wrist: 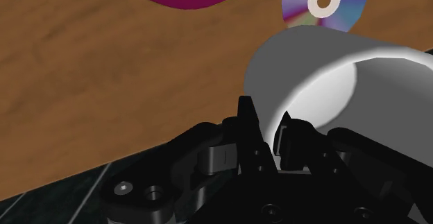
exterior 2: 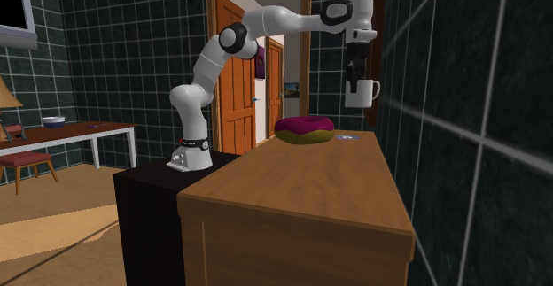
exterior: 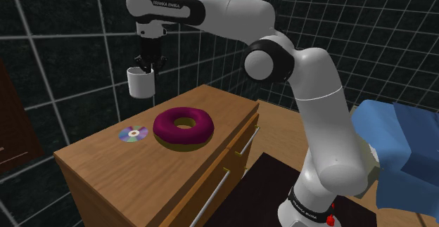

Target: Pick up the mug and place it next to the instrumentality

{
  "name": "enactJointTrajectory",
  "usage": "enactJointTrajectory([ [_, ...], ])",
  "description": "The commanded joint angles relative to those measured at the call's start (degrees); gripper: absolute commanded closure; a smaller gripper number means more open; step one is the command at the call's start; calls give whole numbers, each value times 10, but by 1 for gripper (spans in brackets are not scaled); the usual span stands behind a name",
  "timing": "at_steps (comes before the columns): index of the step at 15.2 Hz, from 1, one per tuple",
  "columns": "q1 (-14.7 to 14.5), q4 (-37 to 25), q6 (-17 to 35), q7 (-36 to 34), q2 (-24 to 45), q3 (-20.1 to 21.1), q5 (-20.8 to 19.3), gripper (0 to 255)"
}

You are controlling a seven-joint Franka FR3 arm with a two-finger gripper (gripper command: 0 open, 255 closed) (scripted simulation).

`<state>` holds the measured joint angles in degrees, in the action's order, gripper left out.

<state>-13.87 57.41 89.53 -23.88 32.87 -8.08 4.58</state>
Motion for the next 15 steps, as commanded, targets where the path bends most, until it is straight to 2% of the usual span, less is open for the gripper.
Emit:
enactJointTrajectory([
  [1, -2, 30, 22, 1, -9, 0, -1, 255],
  [15, -8, 161, 139, 4, -23, 0, -1, 255],
])
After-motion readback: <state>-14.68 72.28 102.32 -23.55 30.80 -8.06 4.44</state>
